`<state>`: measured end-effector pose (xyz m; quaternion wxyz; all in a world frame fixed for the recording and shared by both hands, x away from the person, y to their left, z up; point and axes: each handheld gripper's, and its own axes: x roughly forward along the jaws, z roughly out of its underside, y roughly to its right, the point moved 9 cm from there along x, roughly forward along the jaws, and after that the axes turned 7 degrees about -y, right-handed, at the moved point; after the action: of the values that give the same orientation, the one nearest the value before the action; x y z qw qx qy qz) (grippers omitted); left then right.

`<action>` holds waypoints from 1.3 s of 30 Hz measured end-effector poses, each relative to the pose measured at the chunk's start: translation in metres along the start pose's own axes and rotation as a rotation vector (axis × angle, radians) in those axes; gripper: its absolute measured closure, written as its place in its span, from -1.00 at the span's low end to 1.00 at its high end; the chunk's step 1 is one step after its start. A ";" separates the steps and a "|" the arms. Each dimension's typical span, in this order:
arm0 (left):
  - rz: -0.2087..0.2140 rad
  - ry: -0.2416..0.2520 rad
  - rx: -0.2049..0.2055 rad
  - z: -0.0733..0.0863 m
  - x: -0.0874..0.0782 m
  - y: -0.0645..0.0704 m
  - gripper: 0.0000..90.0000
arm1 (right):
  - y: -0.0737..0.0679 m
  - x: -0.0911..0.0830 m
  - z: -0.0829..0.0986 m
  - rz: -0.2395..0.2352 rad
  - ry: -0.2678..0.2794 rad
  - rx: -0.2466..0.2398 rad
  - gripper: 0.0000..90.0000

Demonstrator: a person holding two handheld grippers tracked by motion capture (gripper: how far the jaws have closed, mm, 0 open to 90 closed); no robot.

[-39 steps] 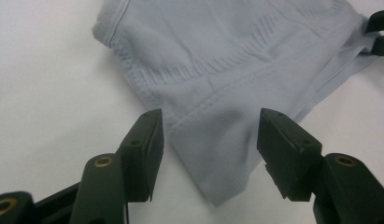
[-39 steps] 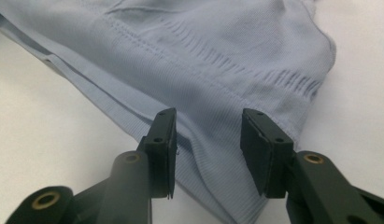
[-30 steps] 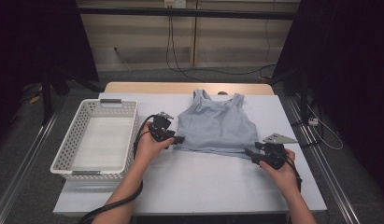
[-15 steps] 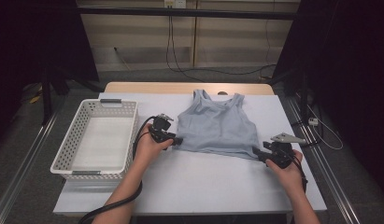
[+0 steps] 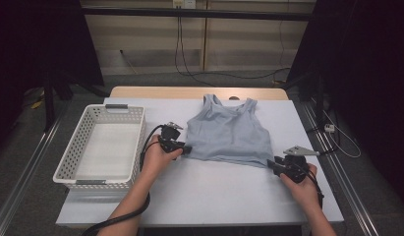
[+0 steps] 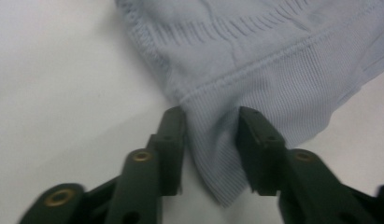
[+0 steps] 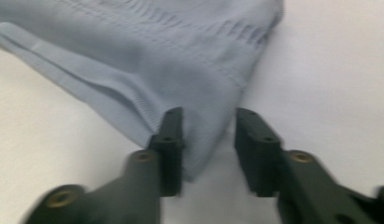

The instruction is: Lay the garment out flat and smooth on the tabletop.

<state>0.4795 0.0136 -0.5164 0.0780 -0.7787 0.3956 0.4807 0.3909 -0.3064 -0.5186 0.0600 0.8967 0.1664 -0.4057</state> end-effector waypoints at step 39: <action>0.060 -0.079 0.026 0.009 -0.030 0.021 0.92 | -0.006 -0.012 -0.007 -0.038 0.029 0.008 0.95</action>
<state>0.4520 0.0200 -0.4912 0.0891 -0.7458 0.4216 0.5081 0.3864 -0.3017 -0.5046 0.0462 0.8994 0.1825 -0.3945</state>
